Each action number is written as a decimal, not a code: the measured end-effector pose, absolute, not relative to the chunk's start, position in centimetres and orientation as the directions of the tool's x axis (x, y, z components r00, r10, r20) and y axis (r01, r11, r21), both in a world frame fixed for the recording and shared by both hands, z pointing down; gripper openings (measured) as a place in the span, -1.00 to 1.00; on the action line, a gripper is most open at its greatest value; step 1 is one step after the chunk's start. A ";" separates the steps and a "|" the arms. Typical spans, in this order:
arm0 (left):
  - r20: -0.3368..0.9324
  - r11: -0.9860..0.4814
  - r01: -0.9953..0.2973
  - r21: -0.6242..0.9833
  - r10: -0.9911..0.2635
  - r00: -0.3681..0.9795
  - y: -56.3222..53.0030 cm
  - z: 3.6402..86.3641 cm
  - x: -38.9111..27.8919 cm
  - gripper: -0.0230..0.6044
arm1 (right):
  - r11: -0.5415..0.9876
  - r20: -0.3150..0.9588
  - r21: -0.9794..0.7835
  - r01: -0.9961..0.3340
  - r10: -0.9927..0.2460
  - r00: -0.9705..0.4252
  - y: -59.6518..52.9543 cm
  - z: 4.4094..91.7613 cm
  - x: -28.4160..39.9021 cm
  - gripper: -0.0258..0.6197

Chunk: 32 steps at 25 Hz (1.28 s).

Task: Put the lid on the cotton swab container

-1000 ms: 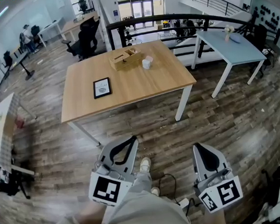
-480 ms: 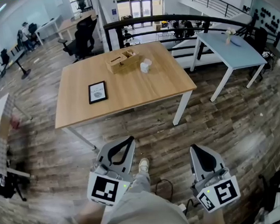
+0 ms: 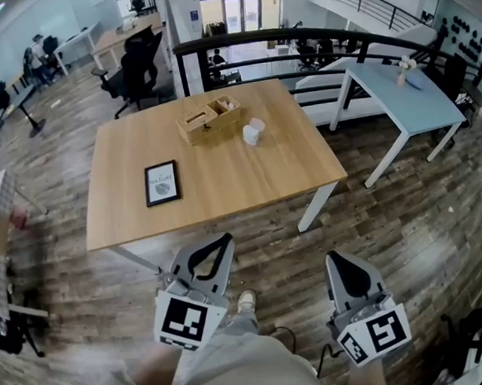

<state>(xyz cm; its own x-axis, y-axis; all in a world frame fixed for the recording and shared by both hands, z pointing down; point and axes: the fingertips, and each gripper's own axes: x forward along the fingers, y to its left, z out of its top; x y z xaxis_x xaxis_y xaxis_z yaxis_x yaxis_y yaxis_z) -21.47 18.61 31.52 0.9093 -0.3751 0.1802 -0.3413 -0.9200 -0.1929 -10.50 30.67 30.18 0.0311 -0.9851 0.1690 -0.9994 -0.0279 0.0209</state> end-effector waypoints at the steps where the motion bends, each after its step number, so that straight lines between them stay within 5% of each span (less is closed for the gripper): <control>1: 0.182 -0.922 -0.336 -0.192 -0.370 0.911 17.2 31.5 -20.8 -0.86 | -0.030 0.171 0.022 -0.999 -0.985 0.034 29.3 30.1 -9.9 -0.84; 17: 0.159 -0.944 -0.286 -0.161 -0.311 0.937 2.6 31.9 -13.3 -0.86 | -0.072 0.187 0.045 -0.996 -0.979 0.079 14.2 29.9 -2.9 -0.84; 32: 0.184 -0.895 -0.407 -0.181 -0.438 0.880 -5.9 33.8 -4.5 -0.86 | 0.036 0.177 0.032 -0.999 -0.984 -0.030 4.4 31.5 8.4 -0.84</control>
<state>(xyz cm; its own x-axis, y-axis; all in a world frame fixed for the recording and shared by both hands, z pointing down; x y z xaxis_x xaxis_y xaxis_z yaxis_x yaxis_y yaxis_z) -4.48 -5.90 33.80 0.8801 -0.4377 0.1839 -0.4075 -0.8952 -0.1807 8.39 4.39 31.50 -0.0302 -0.9837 0.1774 -0.9988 0.0365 0.0321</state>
